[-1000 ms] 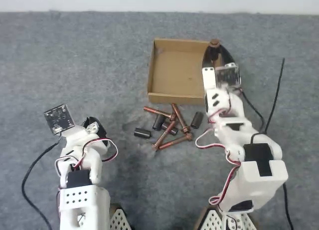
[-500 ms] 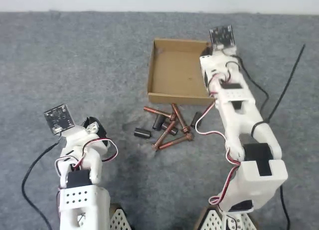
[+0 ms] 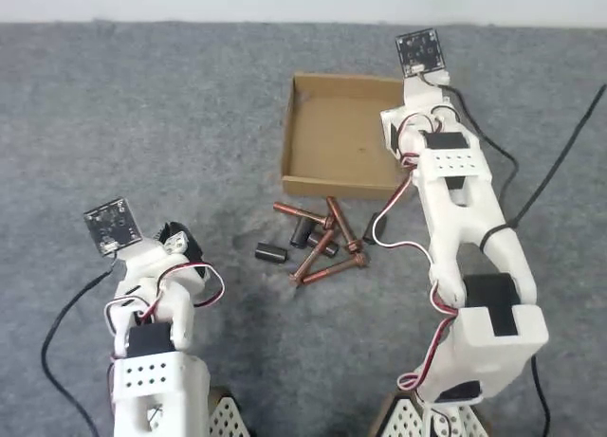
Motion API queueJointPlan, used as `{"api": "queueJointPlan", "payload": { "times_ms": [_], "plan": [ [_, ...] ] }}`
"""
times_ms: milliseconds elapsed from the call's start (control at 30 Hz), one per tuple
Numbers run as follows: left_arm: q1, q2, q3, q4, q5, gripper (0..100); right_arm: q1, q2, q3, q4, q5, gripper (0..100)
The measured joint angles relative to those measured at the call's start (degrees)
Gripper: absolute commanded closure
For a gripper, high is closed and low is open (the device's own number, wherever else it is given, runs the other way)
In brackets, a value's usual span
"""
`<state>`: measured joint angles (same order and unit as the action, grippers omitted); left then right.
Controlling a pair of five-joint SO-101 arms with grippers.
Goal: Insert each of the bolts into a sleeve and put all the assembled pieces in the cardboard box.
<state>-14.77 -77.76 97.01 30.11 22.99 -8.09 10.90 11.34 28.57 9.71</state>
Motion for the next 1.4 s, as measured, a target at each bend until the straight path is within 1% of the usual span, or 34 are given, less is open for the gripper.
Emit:
{"api": "queueJointPlan", "payload": {
  "times_ms": [167,333,367,433,600,733,833,1233,1400],
  "plan": [
    [0.0,0.0,0.0,0.0,0.0,99,0.0,0.0,-0.6,0.5,0.0,90.2],
    [0.0,0.0,0.0,0.0,0.0,99,0.0,-0.9,-0.5,2.2,0.0,98.5],
    [0.0,0.0,0.0,0.0,0.0,99,0.0,-1.8,-0.5,3.6,0.0,99.6],
    [0.0,0.0,0.0,0.0,0.0,99,0.0,-5.1,-0.6,7.3,0.0,98.3],
    [0.0,0.0,0.0,0.0,0.0,99,0.0,-14.9,1.5,19.3,0.0,98.1],
    [0.0,0.0,0.0,0.0,0.0,99,0.0,-23.5,7.4,26.5,0.0,98.1],
    [0.0,0.0,0.0,0.0,0.0,99,0.0,-30.6,13.1,29.5,0.0,98.1],
    [0.0,0.0,0.0,0.0,0.0,99,-0.2,-62.7,42.4,30.4,0.0,98.1],
    [0.0,0.0,0.0,0.0,0.0,99,-5.4,-68.8,49.1,30.5,0.0,98.1]
  ]
}}
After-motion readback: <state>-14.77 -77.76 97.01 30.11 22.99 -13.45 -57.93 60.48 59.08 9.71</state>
